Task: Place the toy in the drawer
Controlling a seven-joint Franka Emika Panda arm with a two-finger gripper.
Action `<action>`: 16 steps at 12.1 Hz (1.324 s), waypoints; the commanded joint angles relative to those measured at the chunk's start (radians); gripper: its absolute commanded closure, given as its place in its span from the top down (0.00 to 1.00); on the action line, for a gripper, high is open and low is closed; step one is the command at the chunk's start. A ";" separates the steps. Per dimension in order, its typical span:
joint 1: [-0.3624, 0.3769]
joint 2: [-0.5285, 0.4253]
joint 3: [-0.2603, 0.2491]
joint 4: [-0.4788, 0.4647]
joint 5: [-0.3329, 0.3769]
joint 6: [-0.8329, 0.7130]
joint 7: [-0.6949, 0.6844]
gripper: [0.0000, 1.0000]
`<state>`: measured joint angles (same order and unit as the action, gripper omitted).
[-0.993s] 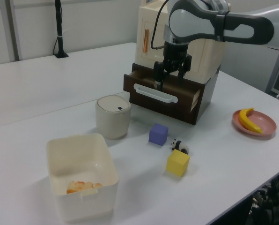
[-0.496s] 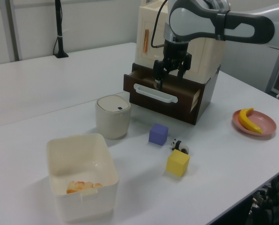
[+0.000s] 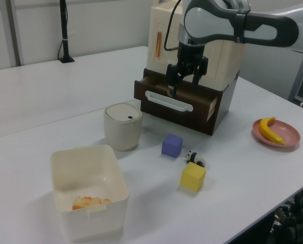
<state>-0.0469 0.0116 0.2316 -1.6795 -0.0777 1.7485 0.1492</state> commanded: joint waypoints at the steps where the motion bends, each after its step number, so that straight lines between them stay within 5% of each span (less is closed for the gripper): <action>1: 0.015 -0.012 -0.012 -0.003 -0.013 0.002 -0.008 1.00; 9: 0.015 -0.149 -0.012 -0.234 -0.013 0.011 -0.013 1.00; 12: 0.010 -0.292 -0.012 -0.470 -0.013 0.176 -0.016 1.00; 16: -0.036 -0.294 -0.012 -0.621 -0.023 0.386 -0.019 1.00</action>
<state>-0.0524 -0.2416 0.2303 -2.1694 -0.0796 1.9799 0.1492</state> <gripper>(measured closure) 0.000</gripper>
